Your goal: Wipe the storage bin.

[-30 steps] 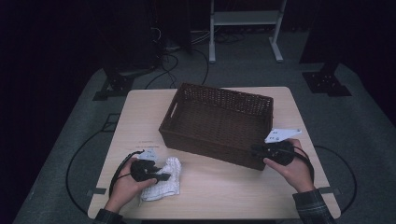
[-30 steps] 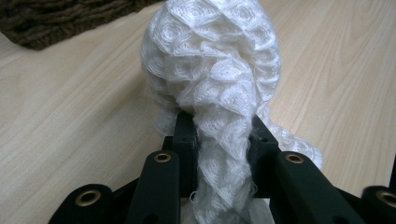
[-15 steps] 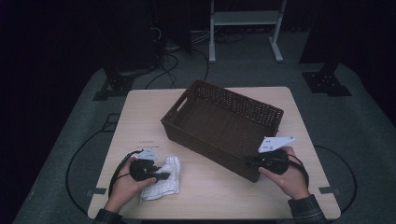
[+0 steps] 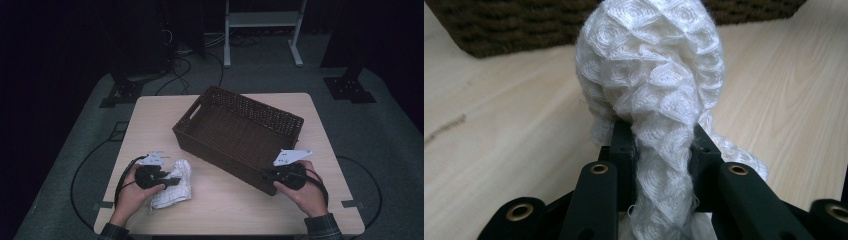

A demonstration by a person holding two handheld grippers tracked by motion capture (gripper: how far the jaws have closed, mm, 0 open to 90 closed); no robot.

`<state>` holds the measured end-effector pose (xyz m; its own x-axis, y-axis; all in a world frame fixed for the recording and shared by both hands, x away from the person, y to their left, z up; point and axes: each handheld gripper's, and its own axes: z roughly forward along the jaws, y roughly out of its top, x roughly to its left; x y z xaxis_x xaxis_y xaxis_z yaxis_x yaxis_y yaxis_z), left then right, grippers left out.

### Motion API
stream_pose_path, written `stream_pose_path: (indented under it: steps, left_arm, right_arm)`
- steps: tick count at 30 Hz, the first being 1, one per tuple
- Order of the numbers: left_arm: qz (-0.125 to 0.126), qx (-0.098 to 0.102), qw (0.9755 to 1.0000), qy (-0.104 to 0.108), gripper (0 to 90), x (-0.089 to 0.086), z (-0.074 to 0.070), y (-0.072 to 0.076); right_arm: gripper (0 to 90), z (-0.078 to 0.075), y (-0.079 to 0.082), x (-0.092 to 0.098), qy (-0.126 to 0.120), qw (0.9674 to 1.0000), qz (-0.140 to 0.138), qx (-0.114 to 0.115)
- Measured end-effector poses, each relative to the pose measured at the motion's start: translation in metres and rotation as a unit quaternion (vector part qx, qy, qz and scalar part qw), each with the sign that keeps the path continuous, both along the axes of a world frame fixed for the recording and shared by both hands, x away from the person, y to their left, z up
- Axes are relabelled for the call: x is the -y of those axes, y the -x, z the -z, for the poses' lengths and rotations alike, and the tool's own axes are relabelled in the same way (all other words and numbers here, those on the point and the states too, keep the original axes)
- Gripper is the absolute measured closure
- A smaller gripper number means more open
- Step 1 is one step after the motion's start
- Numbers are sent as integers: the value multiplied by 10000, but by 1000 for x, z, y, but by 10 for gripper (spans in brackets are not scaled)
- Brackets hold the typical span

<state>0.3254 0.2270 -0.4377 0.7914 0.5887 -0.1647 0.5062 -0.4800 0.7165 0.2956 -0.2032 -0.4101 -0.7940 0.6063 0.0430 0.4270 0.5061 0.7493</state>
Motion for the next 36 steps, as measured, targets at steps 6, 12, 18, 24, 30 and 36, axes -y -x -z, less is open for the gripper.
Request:
stream_pose_path:
  steps: [6, 12, 18, 24, 30, 36]
  left_arm:
    - [-91, 126, 9998, 122, 707, -1, -11, -11]
    - [-306, 293, 9988, 246, 707, -6, -21, -23]
    - [-535, 388, 9975, 264, 707, -10, -28, -42]
    - [-697, 495, 9958, 330, 705, -12, -39, -59]
    - [-717, 552, 9951, 396, 705, -9, -42, -75]
    - [-781, 495, 9954, 247, 701, -11, -33, -83]
  right_arm:
    - [804, -1, 0, 0, -44, 10000, -16, -6]
    - [803, 0, 0, -2, -59, 10000, -46, 7]
    - [802, -1, 0, -2, -40, 10000, -68, 28]
    - [806, 0, -1, 0, -137, 9999, -77, 8]
    - [807, 2, 0, 0, -213, 9998, -56, 24]
    - [807, 2, -1, 0, -181, 9998, -114, 35]
